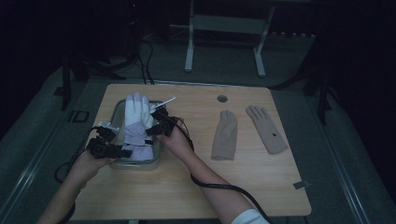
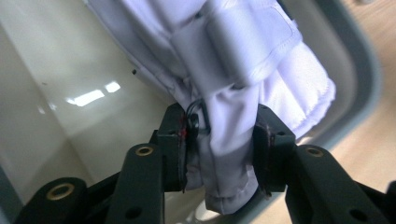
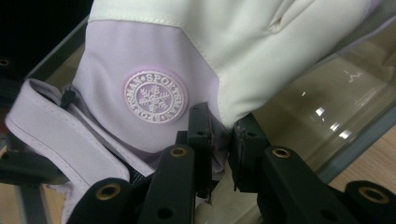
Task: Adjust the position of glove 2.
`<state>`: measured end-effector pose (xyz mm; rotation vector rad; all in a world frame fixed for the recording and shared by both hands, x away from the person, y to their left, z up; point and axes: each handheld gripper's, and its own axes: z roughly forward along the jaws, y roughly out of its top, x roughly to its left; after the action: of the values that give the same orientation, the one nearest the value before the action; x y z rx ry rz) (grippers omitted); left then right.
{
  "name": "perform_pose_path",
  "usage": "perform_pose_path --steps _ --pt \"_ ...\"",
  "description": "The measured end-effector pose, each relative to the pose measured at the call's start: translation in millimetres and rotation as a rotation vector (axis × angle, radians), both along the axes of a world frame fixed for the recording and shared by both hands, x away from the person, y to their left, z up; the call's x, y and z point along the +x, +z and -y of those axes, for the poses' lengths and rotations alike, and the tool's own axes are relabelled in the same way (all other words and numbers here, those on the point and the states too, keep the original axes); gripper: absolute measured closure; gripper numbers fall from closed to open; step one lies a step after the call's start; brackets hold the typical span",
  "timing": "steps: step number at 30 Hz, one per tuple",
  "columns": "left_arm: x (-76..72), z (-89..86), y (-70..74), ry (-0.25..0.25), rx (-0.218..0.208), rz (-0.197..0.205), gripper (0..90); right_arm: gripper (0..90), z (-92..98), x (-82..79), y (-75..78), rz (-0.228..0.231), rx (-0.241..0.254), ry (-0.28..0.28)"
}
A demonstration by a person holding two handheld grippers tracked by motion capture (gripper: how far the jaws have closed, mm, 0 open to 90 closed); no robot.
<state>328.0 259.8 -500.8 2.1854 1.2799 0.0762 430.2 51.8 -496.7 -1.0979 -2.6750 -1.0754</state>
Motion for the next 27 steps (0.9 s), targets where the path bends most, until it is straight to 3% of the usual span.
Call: perform_pose_path --steps 5,8,13,15,19,22,27 --pt "-0.8 9.1 -3.4 0.024 0.071 0.041 52.7 80.4 0.3 0.6 -4.0 -0.014 -0.022 -0.018" --pt "0.7 9.8 -5.2 0.052 0.05 0.06 51.1 80.6 -2.5 -0.7 -6.8 -0.012 -0.039 -0.009" --pt "4.7 9.1 -10.4 0.092 0.022 0.054 51.2 78.6 -8.6 -0.4 -7.7 -0.018 -0.084 -0.019" --pt "4.8 10.3 -10.2 0.098 0.032 0.058 51.2 73.8 -11.0 0.1 -6.7 -0.015 -0.101 -0.014" --pt "5.2 9.6 -9.8 0.115 0.026 0.058 51.1 50.6 -11.2 -0.6 -1.5 0.023 -0.093 0.014" --pt "4.7 10.6 -8.9 0.117 0.02 0.07 51.1 44.1 -7.5 -0.4 4.3 0.04 -0.088 0.001" --pt "-3.1 11.7 3.7 0.152 0.014 0.148 49.5 33.4 4.9 0.0 20.1 0.078 -0.019 -0.005"
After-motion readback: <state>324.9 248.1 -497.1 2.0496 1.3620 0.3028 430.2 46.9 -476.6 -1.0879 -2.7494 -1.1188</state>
